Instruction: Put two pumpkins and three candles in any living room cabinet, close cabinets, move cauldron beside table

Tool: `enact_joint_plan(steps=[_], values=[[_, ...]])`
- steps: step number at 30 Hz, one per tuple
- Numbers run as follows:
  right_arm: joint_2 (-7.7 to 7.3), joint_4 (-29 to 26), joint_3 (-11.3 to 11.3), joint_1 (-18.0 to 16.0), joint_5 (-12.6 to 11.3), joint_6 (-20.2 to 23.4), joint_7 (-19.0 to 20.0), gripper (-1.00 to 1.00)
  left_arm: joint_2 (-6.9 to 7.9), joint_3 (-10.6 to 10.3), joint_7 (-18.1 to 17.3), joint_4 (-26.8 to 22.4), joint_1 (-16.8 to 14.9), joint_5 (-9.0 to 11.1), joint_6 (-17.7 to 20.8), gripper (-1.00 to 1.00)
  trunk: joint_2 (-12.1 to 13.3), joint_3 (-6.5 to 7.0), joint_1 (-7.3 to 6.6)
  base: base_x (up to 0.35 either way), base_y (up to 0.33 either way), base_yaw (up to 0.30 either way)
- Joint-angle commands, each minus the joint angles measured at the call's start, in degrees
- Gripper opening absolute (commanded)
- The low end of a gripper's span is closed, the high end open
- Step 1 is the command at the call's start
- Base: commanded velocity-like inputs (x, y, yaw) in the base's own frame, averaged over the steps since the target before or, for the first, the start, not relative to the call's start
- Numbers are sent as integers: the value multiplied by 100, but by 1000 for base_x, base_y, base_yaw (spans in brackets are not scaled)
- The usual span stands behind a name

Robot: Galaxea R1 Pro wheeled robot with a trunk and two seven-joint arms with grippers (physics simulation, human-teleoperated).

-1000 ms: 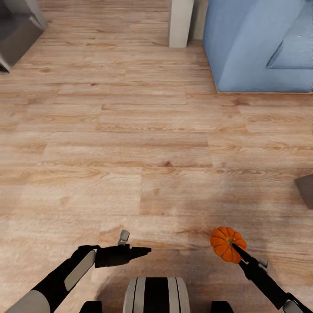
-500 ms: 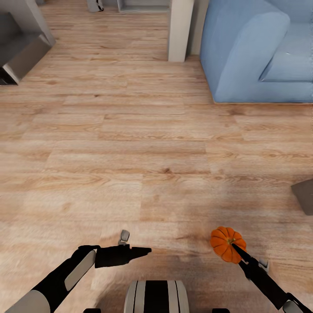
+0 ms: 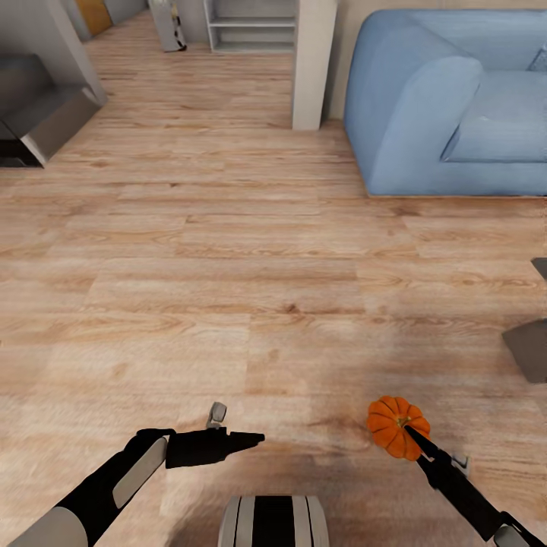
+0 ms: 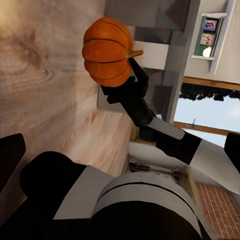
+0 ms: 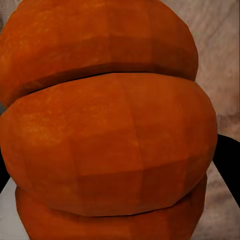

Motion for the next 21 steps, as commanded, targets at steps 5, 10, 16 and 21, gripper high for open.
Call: enact_joint_plan(steps=[5,10,16,21], values=[[-4,10,-5,-2,-21,53,8,-100,14,-19,-2,-3,-4,50,54,100,6,109,-15,-241,155,-184],[-1,12,-5,-1,-24,53,6,-100,23,-14,-11,-8,-4,55,69,100,12,227,-28,-278,210,-263],[0,12,-5,-1,-24,53,6,-100,25,-11,-12,-13,-4,52,80,100,20,373,-44,-281,222,-275],[3,12,7,-1,-23,53,6,-100,25,-10,-13,-13,-4,57,89,100,27,499,-57,-282,224,-277]])
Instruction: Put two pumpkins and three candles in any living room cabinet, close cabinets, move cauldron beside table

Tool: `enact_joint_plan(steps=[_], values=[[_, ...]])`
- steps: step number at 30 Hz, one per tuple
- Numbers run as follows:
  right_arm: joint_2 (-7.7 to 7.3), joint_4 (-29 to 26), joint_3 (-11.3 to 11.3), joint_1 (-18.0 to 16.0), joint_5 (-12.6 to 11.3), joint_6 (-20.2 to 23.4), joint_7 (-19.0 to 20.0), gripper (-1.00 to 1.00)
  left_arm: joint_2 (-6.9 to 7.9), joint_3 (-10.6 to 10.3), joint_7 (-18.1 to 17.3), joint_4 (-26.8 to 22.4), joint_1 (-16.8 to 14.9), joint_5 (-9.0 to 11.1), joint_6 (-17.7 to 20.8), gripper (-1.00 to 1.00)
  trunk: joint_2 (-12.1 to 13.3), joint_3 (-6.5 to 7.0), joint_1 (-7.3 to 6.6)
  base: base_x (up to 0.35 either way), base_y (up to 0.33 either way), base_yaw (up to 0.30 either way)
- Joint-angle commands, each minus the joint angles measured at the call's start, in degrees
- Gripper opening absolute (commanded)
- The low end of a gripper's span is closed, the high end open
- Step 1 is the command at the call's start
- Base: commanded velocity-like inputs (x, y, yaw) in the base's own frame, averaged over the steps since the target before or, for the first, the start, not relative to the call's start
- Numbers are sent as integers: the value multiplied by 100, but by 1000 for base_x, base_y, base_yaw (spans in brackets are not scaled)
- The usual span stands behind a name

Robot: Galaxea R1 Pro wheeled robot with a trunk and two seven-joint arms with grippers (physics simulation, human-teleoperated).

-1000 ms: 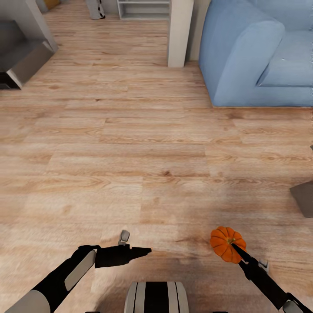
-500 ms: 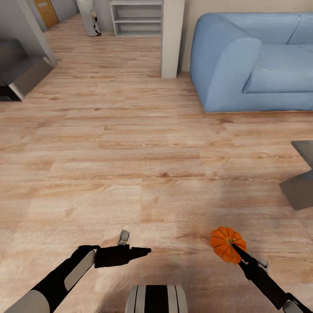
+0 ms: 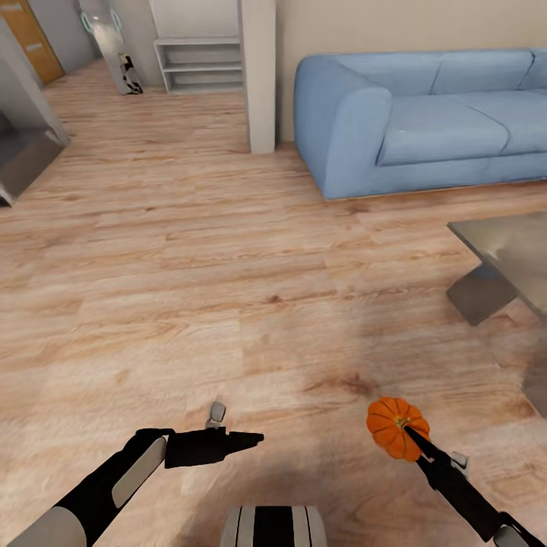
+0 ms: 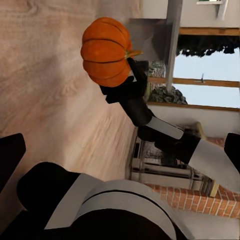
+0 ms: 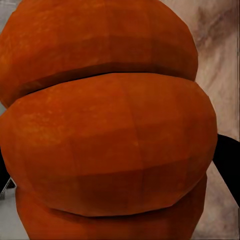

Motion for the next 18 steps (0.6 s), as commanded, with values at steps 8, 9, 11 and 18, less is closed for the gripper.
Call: enact_joint_plan(steps=[8,9,11,18], values=[[11,3,-5,-3,-27,57,11,-100,6,-17,6,4,-3,50,42,100,10,204,-24,-278,220,-276],[14,2,-3,-3,-27,57,10,-100,6,-17,6,4,-3,50,43,100,11,230,-27,-188,136,-273],[13,3,-1,-3,-27,57,8,-100,4,-17,10,4,-3,47,42,100,14,283,-32,-108,79,-272],[17,5,0,-3,-27,57,8,-100,-2,-17,11,4,-3,43,41,100,23,470,-50,-34,25,-270]])
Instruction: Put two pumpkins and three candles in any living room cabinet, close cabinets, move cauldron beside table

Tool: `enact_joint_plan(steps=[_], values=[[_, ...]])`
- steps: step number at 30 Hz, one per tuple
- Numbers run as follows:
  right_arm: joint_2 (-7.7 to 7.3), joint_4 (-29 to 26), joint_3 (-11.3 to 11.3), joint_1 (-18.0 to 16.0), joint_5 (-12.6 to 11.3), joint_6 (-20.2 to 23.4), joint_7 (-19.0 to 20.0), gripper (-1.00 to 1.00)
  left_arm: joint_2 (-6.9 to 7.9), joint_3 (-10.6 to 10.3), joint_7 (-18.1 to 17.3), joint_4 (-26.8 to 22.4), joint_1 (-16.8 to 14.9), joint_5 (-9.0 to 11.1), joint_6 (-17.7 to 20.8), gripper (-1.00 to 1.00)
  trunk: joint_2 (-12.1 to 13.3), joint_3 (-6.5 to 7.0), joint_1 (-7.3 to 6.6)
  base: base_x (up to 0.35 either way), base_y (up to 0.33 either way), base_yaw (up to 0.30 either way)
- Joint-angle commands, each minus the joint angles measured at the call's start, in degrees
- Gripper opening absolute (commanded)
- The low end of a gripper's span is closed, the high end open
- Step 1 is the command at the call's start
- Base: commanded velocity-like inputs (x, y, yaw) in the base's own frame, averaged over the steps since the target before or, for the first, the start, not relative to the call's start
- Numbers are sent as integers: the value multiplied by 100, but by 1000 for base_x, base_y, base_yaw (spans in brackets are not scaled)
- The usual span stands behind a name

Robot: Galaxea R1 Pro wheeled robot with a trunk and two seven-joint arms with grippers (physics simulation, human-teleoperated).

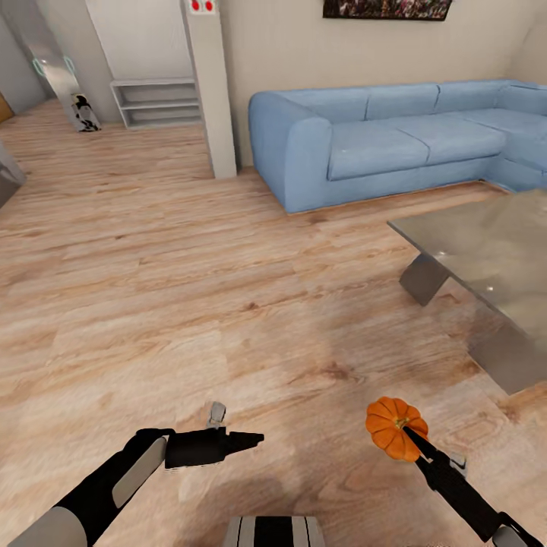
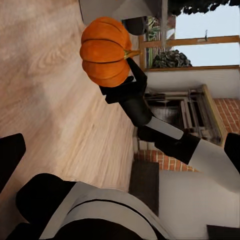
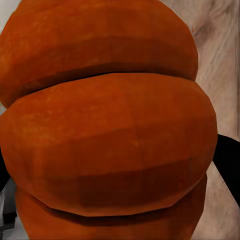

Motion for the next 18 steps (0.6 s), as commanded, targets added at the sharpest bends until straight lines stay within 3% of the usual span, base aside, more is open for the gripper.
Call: enact_joint_plan(steps=[1,9,14,18], values=[[1,1,-16,-4,-33,58,13,-100,6,-17,5,-2,-3,50,37,100,0,24,-4,-8,6,-270],[18,5,-9,-4,-33,58,2,-100,6,-17,3,-2,-3,52,38,100,11,238,-24,-3,2,-269],[27,5,-3,-4,-33,58,-88,-100,6,-17,8,9,-3,52,40,100,17,373,-37,-147,87,-258],[20,5,-6,-4,-35,61,-151,-100,4,-17,7,4,-3,47,38,100,23,468,-47,-84,57,-116]])
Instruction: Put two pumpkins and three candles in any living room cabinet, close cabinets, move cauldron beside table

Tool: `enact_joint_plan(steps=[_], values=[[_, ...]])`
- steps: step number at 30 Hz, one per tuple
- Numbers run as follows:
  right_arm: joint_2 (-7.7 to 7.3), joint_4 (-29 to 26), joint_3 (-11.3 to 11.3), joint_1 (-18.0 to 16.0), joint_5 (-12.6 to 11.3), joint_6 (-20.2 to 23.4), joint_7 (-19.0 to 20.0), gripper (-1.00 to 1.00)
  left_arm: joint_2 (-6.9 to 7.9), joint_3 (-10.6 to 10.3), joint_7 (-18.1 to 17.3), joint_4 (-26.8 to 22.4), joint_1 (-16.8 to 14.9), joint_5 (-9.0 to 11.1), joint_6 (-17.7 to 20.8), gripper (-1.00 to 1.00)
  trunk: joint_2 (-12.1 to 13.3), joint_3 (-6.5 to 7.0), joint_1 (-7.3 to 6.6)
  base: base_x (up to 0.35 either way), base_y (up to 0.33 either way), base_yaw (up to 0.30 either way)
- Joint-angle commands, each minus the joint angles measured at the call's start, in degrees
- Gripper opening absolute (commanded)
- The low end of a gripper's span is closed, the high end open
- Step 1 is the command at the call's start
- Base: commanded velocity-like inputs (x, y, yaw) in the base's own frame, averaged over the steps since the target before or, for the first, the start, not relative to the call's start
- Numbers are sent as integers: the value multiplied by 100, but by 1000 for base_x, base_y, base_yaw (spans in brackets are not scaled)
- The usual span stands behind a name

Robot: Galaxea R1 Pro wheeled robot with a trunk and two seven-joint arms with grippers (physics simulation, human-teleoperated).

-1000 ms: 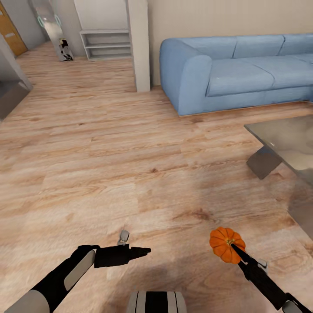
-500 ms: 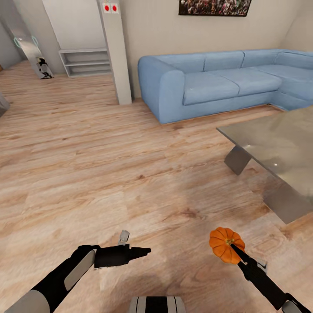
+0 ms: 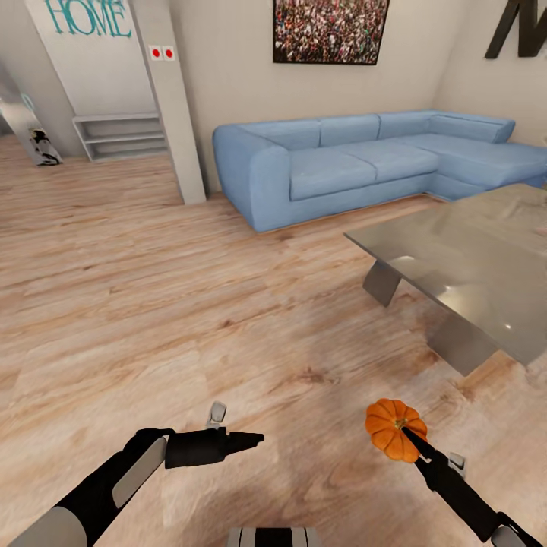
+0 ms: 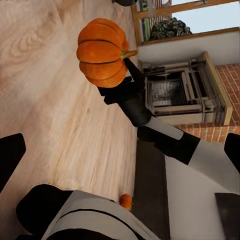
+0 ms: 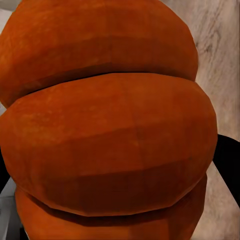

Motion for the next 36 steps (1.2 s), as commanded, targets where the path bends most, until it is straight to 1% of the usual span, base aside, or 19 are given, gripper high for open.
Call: enact_joint_plan(steps=[1,5,15,26,36], values=[[0,3,-10,-2,-30,55,5,-100,6,-18,7,-3,-4,47,37,100,0,19,-4,-27,18,-53],[-2,5,-10,-2,-30,56,-6,-100,7,-18,5,2,-4,49,37,100,5,117,-14,-13,9,-151],[18,4,4,-2,-27,54,-37,-100,9,-18,1,-1,-4,54,44,100,19,374,-40,-1,33,-258],[22,12,7,-3,-26,58,-68,-100,28,-2,-137,6,-4,63,45,100,19,416,-40,-2,11,-272],[20,26,7,-3,-26,59,-69,-100,9,-1,-148,18,-4,64,43,100,19,453,-40,-139,157,-273]])
